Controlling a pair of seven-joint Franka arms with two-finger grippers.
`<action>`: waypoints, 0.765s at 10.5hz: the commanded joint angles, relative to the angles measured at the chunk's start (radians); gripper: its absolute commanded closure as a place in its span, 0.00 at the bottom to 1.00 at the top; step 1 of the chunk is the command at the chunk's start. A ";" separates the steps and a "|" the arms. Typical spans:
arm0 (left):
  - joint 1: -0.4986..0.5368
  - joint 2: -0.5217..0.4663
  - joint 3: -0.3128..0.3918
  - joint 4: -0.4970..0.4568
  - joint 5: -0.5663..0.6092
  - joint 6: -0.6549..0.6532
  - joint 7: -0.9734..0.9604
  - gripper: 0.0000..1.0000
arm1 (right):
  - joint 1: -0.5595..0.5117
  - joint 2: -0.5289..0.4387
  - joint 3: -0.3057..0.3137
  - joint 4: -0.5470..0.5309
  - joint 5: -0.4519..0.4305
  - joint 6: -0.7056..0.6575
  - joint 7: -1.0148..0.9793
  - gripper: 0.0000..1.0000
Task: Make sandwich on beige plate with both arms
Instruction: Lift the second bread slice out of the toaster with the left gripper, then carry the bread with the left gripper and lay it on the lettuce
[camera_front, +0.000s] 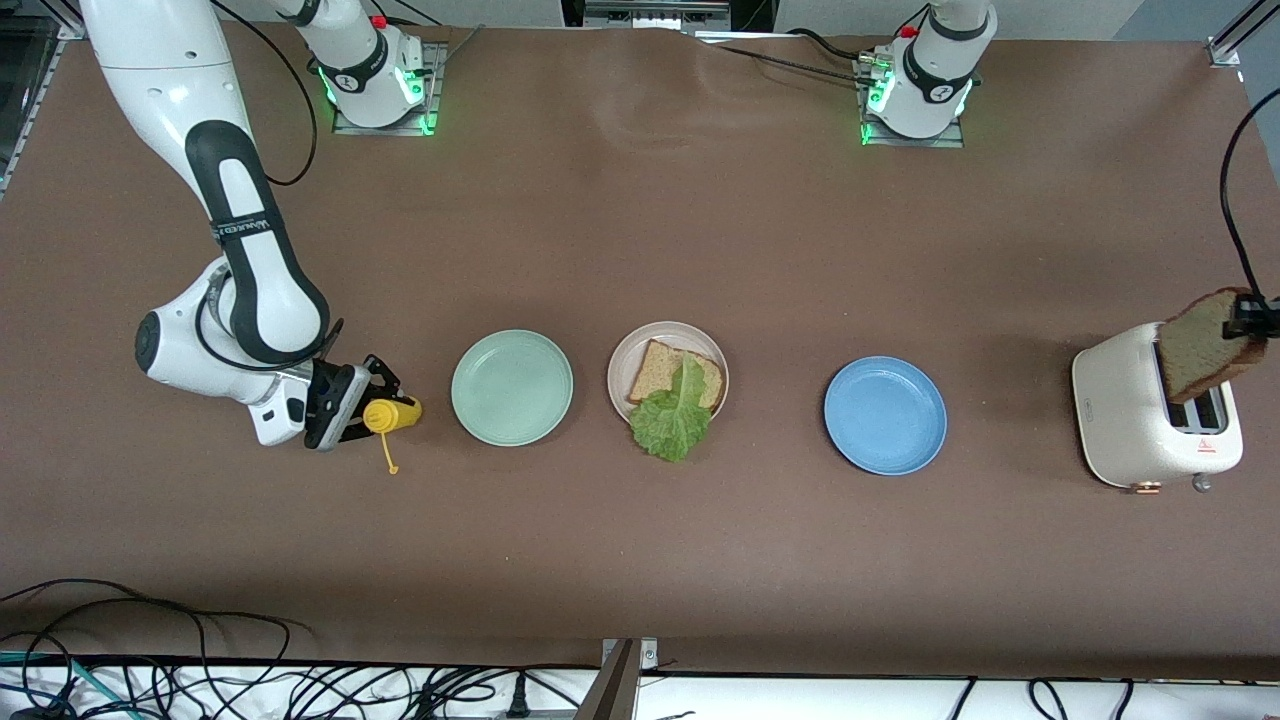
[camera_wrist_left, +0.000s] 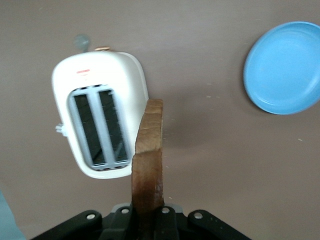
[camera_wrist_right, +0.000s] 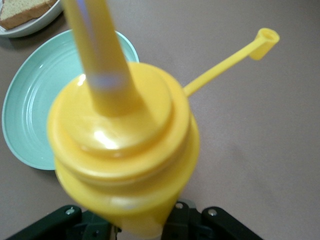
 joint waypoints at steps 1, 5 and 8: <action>-0.047 0.026 -0.058 0.026 -0.099 -0.045 -0.004 1.00 | -0.021 0.001 0.028 0.006 0.030 0.020 -0.030 1.00; -0.219 0.103 -0.092 0.023 -0.319 -0.046 -0.078 1.00 | -0.021 0.016 0.032 0.006 0.056 0.034 -0.045 0.97; -0.317 0.196 -0.092 0.023 -0.618 0.025 -0.118 1.00 | -0.021 0.009 0.031 0.007 0.059 0.028 -0.031 0.19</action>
